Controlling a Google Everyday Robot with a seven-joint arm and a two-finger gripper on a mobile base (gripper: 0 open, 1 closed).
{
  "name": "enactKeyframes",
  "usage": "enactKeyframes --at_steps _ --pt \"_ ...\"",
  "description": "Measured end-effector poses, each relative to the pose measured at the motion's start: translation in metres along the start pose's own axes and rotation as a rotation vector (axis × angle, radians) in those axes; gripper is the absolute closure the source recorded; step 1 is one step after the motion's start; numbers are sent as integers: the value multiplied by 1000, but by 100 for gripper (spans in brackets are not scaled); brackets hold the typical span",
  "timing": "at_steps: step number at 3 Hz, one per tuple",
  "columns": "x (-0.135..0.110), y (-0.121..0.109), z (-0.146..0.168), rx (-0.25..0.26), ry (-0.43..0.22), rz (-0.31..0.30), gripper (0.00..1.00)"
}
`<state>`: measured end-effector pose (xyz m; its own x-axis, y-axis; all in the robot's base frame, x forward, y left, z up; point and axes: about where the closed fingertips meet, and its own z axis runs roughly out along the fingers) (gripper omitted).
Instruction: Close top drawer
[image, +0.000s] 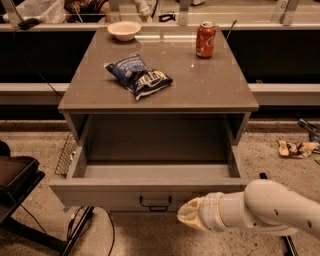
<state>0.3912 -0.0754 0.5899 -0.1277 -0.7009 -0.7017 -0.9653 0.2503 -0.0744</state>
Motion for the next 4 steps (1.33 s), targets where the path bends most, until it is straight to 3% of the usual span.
enactKeyframes --at_steps 2,4 --pt "-3 -63 8 28 -5 -23 100" --pt "-21 -180 29 49 -4 -61 100"
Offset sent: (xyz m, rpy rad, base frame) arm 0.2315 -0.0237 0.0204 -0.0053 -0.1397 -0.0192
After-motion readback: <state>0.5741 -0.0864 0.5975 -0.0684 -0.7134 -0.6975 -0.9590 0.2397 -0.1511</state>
